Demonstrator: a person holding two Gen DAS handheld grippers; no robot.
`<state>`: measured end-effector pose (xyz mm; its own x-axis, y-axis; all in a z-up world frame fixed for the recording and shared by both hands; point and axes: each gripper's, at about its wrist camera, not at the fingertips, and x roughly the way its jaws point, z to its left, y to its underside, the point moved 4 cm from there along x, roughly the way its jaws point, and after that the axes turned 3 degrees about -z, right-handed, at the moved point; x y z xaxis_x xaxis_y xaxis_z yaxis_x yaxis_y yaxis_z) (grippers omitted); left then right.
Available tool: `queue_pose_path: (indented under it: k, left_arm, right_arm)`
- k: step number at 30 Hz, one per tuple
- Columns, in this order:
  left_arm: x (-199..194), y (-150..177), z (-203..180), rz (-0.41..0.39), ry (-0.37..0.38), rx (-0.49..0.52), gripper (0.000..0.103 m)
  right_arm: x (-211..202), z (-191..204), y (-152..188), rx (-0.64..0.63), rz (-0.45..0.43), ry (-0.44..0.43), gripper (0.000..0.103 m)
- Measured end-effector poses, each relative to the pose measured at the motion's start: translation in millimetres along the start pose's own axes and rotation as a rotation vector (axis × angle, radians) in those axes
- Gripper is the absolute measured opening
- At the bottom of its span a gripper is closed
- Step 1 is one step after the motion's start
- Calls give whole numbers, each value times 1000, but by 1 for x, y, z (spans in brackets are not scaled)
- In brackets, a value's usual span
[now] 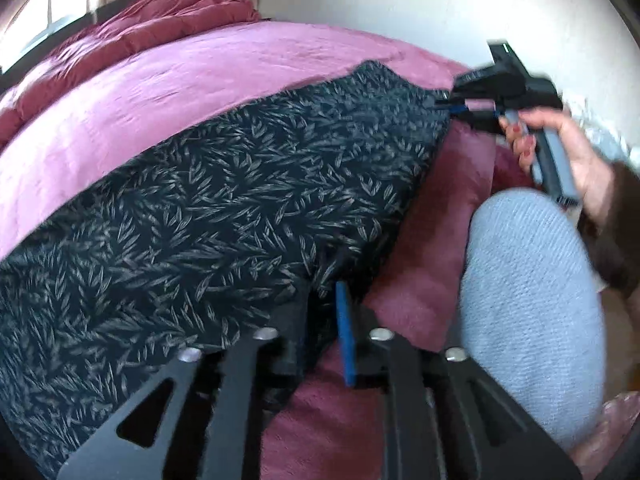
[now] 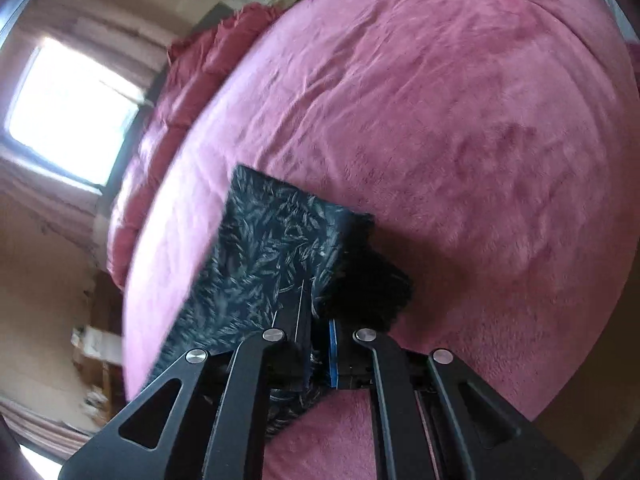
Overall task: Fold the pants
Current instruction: 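Release the pants with the right gripper while the left gripper smooths the fabric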
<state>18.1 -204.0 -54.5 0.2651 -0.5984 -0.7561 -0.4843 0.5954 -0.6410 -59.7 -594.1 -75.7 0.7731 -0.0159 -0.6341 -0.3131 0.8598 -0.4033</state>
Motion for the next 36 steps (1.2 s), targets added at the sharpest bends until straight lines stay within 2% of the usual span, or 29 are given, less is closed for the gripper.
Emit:
queue_pose_path:
  k: [1, 2, 4, 6, 7, 8, 11, 13, 14, 17, 20, 23, 26, 29, 31, 33, 36]
  left_arm:
    - [-5, -1, 3, -9, 9, -21, 59]
    - [-19, -4, 11, -57, 0, -56, 72]
    - [-39, -3, 26, -109, -24, -101, 71]
    - [-56, -5, 53, -137, -70, -169, 71]
    - [-65, -6, 68, -158, -102, -206, 72]
    - [-73, -5, 84, -177, -141, -242, 77]
    - [-97, 0, 150, -225, -304, -392, 78]
    - [-102, 3, 185, -205, -376, -469, 66]
    - [-101, 6, 206, -169, -412, -513, 51]
    - [-89, 15, 246, -67, -478, -565, 34]
    - [-81, 21, 280, -39, -528, -584, 33]
    - [-72, 17, 301, -91, -545, -560, 33]
    - [-66, 19, 303, -141, -570, -546, 34]
    - [-68, 25, 294, -164, -617, -507, 35]
    - [-75, 30, 287, -175, -620, -520, 48]
    - [-79, 40, 275, -173, -593, -528, 71]
    - [-85, 55, 251, -159, -599, -509, 80]
  right_arm:
    - [-7, -1, -2, 11, -27, 16, 16]
    - [-18, 0, -5, 4, -74, 52, 19]
    - [-42, 13, -11, -54, -197, 115, 37]
    - [-60, 37, -13, -150, -287, 125, 43]
    - [-63, 53, -9, -200, -302, 112, 43]
    - [-63, 68, -5, -245, -299, 92, 43]
    - [-41, 123, 23, -395, -196, -25, 43]
    - [-19, 158, 49, -489, -123, -62, 43]
    - [-9, 169, 59, -528, -99, -59, 42]
    - [26, 194, 83, -585, -14, -47, 34]
    - [56, 191, 92, -572, 52, 6, 34]
    - [81, 178, 87, -518, 111, 57, 34]
    - [95, 162, 82, -395, 159, 24, 32]
    - [92, 161, 82, -367, 141, -4, 32]
    - [85, 157, 80, -350, 111, -16, 33]
    - [73, 142, 73, -296, 73, -5, 35]
    - [69, 116, 61, -134, 108, -50, 35]
